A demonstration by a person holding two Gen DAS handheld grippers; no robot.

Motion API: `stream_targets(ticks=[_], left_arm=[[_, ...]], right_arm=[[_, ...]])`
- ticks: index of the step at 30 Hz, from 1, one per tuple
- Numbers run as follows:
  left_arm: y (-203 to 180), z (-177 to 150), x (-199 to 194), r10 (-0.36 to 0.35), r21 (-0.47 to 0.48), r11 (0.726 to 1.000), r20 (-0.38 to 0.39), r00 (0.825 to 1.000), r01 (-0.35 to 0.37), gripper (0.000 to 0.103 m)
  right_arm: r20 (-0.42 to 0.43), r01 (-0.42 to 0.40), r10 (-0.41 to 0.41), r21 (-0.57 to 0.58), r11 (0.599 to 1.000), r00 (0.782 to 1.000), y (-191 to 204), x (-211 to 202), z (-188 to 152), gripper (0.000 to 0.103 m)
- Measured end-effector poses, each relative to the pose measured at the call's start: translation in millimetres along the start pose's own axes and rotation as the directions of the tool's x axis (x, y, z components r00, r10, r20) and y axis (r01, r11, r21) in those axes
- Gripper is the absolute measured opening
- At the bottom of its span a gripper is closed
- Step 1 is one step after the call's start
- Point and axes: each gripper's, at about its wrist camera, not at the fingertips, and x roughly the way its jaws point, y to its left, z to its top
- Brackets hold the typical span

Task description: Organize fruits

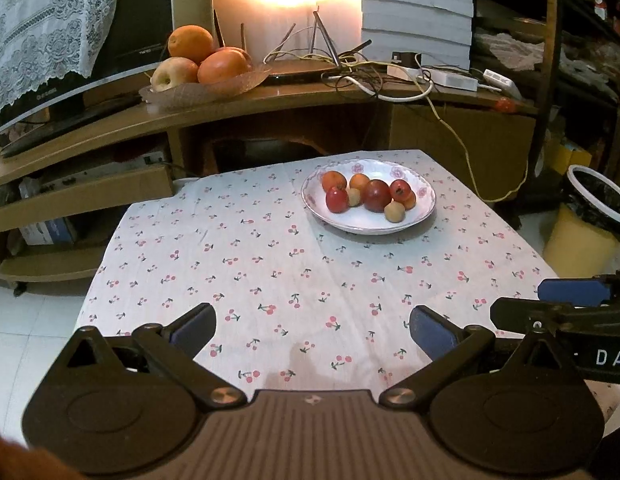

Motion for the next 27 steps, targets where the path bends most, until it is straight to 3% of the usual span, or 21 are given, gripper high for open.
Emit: stream_targets(ticks=[27], left_arm=[[-4.3,-15.0,-12.0,0.029,0.013,1.000,-0.010,1.000,-0.029,0.103]], right_arm=[[-0.019,0.019,-0.019,-0.007,1.000,1.000,2.8,-7.0,-14.2,0.058]])
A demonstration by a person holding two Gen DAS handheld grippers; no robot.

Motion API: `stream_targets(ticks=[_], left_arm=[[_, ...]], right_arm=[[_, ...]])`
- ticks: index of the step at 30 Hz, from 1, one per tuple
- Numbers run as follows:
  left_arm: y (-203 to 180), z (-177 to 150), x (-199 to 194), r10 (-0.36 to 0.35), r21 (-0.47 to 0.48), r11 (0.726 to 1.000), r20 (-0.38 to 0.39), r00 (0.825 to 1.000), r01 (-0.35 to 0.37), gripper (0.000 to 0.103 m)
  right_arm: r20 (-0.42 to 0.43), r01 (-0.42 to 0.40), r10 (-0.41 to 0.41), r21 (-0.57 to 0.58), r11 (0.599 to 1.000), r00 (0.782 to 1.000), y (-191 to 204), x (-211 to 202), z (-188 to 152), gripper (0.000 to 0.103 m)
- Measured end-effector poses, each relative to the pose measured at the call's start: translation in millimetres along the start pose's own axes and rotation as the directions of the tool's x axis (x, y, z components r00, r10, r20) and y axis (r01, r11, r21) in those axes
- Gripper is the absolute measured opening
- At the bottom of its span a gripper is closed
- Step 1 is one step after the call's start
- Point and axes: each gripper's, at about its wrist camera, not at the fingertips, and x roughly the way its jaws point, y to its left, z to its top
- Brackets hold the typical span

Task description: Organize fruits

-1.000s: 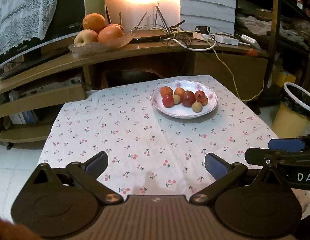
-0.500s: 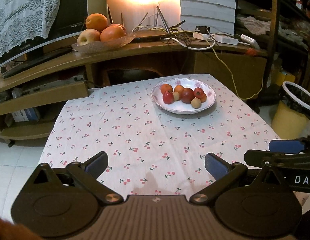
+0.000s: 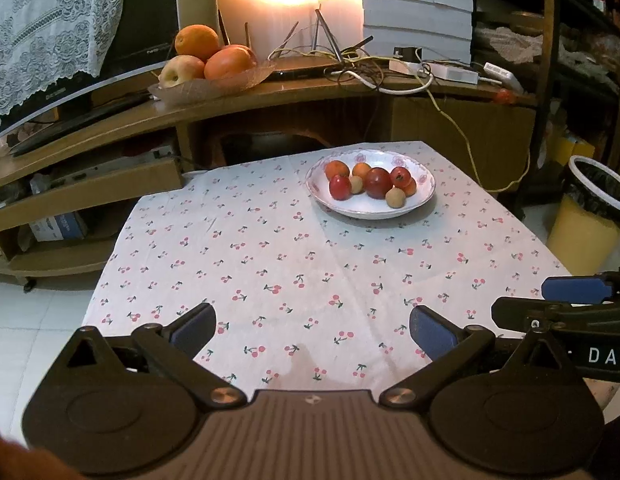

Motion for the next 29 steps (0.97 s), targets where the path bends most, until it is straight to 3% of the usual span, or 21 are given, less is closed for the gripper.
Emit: stream_targets(ticks=[29], left_arm=[[-1.8,-6.9,1.7,0.047,0.019,0.999,-0.015,0.999,-0.046,0.103]], right_arm=[[-0.027,-0.009,0.009,0.002,1.000,1.000,3.4,5.6,-5.3,0.058]])
